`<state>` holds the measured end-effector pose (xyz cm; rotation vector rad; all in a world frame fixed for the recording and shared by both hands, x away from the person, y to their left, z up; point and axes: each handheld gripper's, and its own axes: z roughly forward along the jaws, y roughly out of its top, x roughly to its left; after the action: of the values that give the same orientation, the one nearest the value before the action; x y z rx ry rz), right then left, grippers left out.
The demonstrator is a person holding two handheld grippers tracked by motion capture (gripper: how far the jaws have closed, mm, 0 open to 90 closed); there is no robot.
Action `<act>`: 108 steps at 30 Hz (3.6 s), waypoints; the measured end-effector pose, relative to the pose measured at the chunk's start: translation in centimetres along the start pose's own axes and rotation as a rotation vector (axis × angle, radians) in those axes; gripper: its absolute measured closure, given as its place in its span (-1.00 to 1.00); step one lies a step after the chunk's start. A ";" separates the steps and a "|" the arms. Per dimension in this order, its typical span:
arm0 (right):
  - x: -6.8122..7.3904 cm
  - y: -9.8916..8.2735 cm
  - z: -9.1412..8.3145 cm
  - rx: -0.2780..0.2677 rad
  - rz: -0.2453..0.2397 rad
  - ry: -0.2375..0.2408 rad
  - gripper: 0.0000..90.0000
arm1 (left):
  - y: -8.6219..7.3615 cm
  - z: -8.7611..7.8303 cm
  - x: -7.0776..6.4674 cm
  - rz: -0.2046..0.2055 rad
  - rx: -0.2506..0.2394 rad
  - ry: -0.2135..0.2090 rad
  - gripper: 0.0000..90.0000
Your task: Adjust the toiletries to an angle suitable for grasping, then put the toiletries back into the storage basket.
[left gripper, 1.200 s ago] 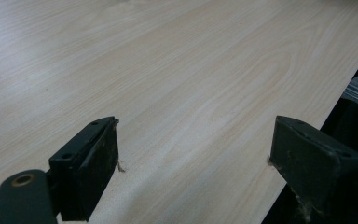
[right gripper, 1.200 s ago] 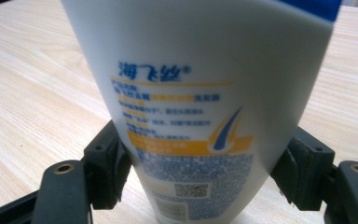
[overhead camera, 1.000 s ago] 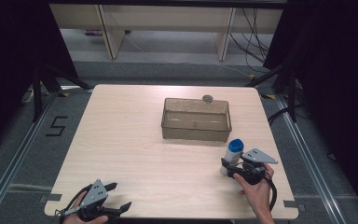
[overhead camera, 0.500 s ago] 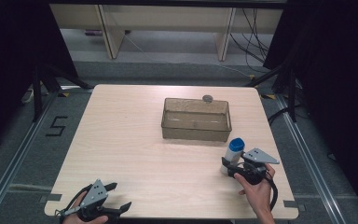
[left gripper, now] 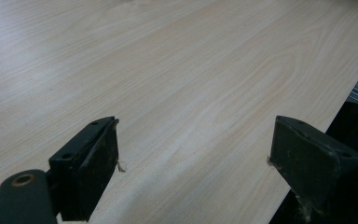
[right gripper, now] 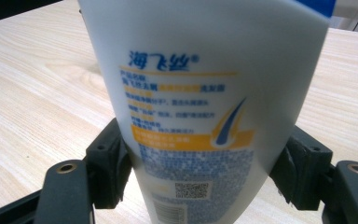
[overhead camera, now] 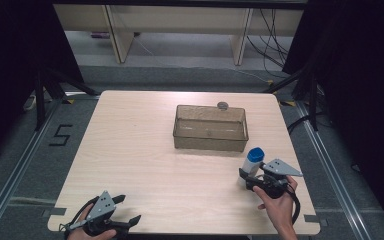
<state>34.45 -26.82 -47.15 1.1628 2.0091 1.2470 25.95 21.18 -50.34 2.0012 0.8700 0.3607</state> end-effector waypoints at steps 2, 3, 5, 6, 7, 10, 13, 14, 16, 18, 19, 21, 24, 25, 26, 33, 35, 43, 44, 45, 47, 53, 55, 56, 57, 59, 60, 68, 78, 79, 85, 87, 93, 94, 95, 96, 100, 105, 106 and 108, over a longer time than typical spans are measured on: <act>0.0 0.0 0.0 0.002 0.002 0.001 -0.31 | 0.0 0.0 0.1 0.014 0.006 0.001 -0.67; 0.0 -0.1 0.0 0.003 0.003 0.001 -0.31 | 0.1 0.0 0.0 0.006 0.009 0.004 -0.67; 0.0 -0.1 -0.1 0.010 0.007 0.004 -0.31 | 0.0 0.3 0.0 0.002 -0.015 -0.009 -0.67; 0.0 -0.2 -0.2 0.004 0.009 0.002 -0.31 | 0.0 0.3 0.0 0.004 -0.014 -0.007 -0.67; -0.1 -0.2 -0.2 0.000 0.005 -0.002 -0.31 | 0.1 0.2 0.0 0.005 -0.009 -0.011 -0.67; -0.1 -0.1 -0.3 0.002 0.006 -0.004 -0.31 | 0.1 0.1 -0.1 0.006 -0.001 -0.003 -0.67; -0.1 0.0 -0.2 -0.006 0.000 -0.007 -0.31 | 0.0 0.1 0.0 0.008 0.004 0.004 -0.67; -0.1 0.0 -0.2 -0.006 0.000 -0.007 -0.31 | 0.0 0.1 0.0 0.008 0.004 0.004 -0.67; 0.0 0.2 -0.2 0.003 -0.009 -0.003 -0.31 | 0.1 0.1 -0.1 0.014 -0.003 -0.008 -0.67; 0.0 0.4 -0.2 -0.007 -0.018 -0.006 -0.31 | 0.1 0.2 -0.1 0.011 -0.005 -0.010 -0.67; 0.1 0.5 -0.2 -0.006 -0.012 -0.005 -0.31 | 0.1 0.2 -0.1 0.012 -0.003 -0.013 -0.67; 0.1 0.7 -0.3 -0.006 0.001 0.002 -0.31 | 0.0 0.2 -0.2 0.005 -0.005 -0.010 -0.67; -0.1 1.0 -0.4 -0.004 0.008 0.014 -0.31 | 0.0 0.0 0.0 0.037 0.015 -0.001 -0.67; 0.0 1.2 -0.4 -0.016 0.015 0.021 -0.31 | 0.1 0.0 -0.1 0.022 0.004 -0.014 -0.67; 0.0 1.4 -0.4 -0.015 0.011 0.017 -0.31 | 0.1 0.1 -0.2 0.017 -0.002 -0.013 -0.67; 0.0 2.4 -0.3 -0.017 0.011 0.019 -0.31 | 0.1 0.1 -0.1 0.028 0.002 -0.012 -0.67; -0.3 2.7 -0.2 -0.038 -0.017 0.002 -0.31 | 0.1 0.1 -0.1 0.028 0.002 -0.011 -0.67; -0.7 3.8 0.1 -0.024 -0.005 0.005 -0.31 | 0.1 0.0 0.0 0.030 0.005 -0.010 -0.67; -0.7 3.9 0.2 -0.032 -0.015 -0.003 -0.31 | 0.1 0.0 0.0 0.030 0.003 -0.010 -0.67; -0.8 4.1 0.3 -0.027 -0.013 0.004 -0.31 | 0.1 0.0 0.0 0.030 0.002 -0.010 -0.67; -0.9 4.3 0.4 -0.023 -0.017 0.005 -0.31 | 0.0 0.0 0.0 0.030 0.007 -0.006 -0.67; -1.1 4.8 0.6 -0.034 -0.014 -0.002 -0.31 | 0.1 0.0 0.0 0.029 0.004 -0.010 -0.67; -1.2 5.0 0.6 -0.034 -0.018 0.000 -0.31 | 0.1 0.0 0.0 0.028 0.001 -0.011 -0.67; -1.1 5.1 0.7 -0.036 -0.006 0.001 -0.31 | 0.0 0.1 -0.1 0.027 0.000 -0.012 -0.67; -1.1 5.2 0.7 -0.043 -0.010 0.003 -0.31 | 0.0 0.1 -0.1 0.026 -0.005 -0.010 -0.67; -1.3 5.4 0.7 -0.051 -0.033 -0.015 -0.31 | 0.1 0.0 0.0 0.028 0.002 -0.011 -0.67; -1.3 5.5 0.6 -0.039 -0.022 -0.005 -0.31 | 0.1 0.0 0.1 0.032 0.006 -0.010 -0.67; -1.5 6.4 0.9 -0.049 -0.022 -0.004 -0.31 | 0.0 0.0 0.0 0.029 0.003 -0.011 -0.67; -1.6 7.5 0.9 -0.055 0.031 -0.009 -0.31 | 0.1 -0.1 -0.1 0.021 -0.007 -0.011 -0.67; -1.9 7.6 1.0 -0.063 0.002 -0.011 -0.31 | 0.1 0.0 0.0 0.019 -0.006 -0.016 -0.67; -2.1 8.4 1.1 -0.060 0.028 -0.015 -0.31 | 0.1 0.0 0.0 0.018 -0.007 -0.015 -0.67; -2.3 8.7 1.3 -0.069 0.025 -0.019 -0.31 | 0.1 0.0 0.0 0.019 -0.008 -0.014 -0.67; -2.5 9.1 1.7 -0.070 0.042 -0.027 -0.31 | 0.1 0.0 -0.1 0.018 -0.007 -0.015 -0.67; -2.8 9.1 1.9 -0.080 0.017 -0.019 -0.31 | 0.0 0.0 -0.1 0.018 -0.007 -0.015 -0.67; -2.9 9.2 2.0 -0.078 0.011 -0.026 -0.31 | 0.1 0.0 0.0 0.019 -0.008 -0.015 -0.67; -2.8 9.2 2.1 -0.068 0.032 -0.022 -0.31 | 0.1 0.0 0.0 0.018 -0.009 -0.014 -0.67; -3.2 9.4 2.5 -0.076 0.022 -0.023 -0.31 | 0.1 0.0 -0.1 0.017 -0.006 -0.017 -0.67; -3.2 9.7 2.7 -0.078 0.043 -0.030 -0.31 | 0.1 -0.1 -0.1 0.019 -0.011 -0.010 -0.67; -3.2 9.8 2.9 -0.076 0.049 -0.032 -0.31 | 0.1 -0.1 -0.1 0.015 -0.009 -0.010 -0.67; -3.5 10.0 3.0 -0.081 0.028 -0.035 -0.31 | 0.1 -0.1 0.0 0.025 -0.003 -0.015 -0.67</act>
<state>42.52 -26.24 -39.72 1.1698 1.9054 1.2996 25.93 21.19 -50.22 2.0113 0.8353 0.3600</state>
